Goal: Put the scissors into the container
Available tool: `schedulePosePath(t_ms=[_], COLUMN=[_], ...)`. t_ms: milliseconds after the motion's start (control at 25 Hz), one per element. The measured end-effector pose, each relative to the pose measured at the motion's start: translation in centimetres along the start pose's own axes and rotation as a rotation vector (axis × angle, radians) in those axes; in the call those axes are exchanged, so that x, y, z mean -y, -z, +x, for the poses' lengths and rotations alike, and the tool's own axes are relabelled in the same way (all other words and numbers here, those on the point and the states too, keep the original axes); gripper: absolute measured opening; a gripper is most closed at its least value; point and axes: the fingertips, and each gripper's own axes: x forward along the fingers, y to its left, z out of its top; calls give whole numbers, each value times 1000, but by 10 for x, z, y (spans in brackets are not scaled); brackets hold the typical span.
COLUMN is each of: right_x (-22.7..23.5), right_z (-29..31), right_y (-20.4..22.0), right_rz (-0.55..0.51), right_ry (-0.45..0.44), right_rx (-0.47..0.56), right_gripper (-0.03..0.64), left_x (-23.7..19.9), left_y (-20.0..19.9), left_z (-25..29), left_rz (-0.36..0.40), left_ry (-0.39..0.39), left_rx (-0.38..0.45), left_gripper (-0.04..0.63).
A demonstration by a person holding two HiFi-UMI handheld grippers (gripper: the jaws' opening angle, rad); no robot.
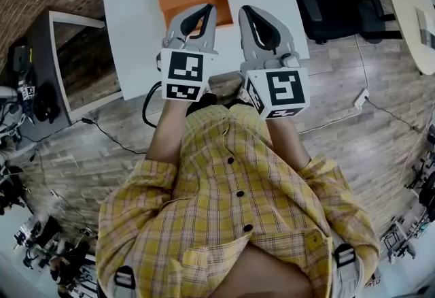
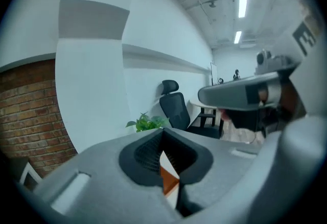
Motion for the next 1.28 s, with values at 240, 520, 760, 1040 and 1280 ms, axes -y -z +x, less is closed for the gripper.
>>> schedulePosePath(t_ms=[240,520,760,1040,1280], right_x=[-3,-8,-14,-21,-26], right_z=[-1,2,3,5,6], right_y=[-8,-17,-25,-31,-37], right_rz=[-7,-21,-31,-54,-64], right_ry=[-4,-21,-32,-47,-56], right_rx=[19,38,53,63,76], right_gripper=[5,5,5,5,5], left_x=[1,4,-4,-14,-14], left_y=[-30,-50,-61,-63,-68], left_z=[-18,-35,-49,-57,-61], left_rz=[-56,-100,-138,-180,-172], left_ry=[-11,-24,-56,-95,-106], left_rx=[95,169,217,254,268], left_gripper=[3,3,3,3,3])
